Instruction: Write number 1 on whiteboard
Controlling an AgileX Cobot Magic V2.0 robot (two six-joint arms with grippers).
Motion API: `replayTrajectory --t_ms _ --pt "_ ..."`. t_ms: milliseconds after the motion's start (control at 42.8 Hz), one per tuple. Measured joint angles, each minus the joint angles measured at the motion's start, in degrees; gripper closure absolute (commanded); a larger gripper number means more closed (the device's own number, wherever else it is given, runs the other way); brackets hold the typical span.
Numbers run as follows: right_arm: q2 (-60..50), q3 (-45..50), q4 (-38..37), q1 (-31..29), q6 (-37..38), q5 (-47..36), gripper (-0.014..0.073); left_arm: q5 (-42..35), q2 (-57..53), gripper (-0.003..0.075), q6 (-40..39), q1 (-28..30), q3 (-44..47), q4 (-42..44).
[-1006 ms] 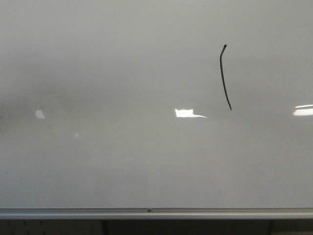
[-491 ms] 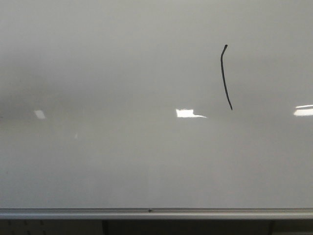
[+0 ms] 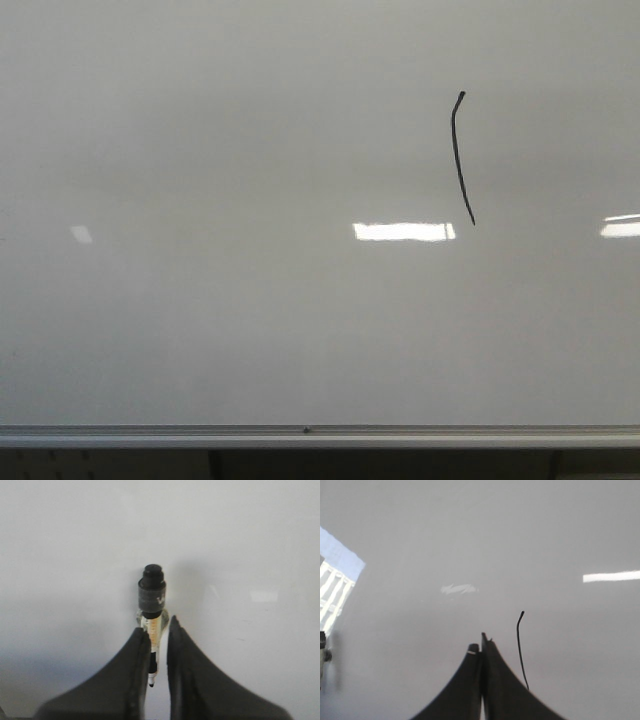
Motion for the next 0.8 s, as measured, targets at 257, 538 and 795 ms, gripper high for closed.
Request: replayTrajectory --t_ms 257,538,795 --pt "0.0 1.4 0.4 0.0 -1.3 -6.8 0.0654 -2.8 -15.5 0.0741 0.5 -6.3 8.5 0.0" --pt "0.0 3.7 0.6 0.0 -2.4 -7.2 0.0654 -6.5 -36.3 0.0741 0.7 -11.9 21.2 -1.0" --pt "0.0 4.1 0.6 0.0 -2.5 -7.2 0.0654 -6.6 -54.7 0.0741 0.7 -12.9 30.1 -4.7"
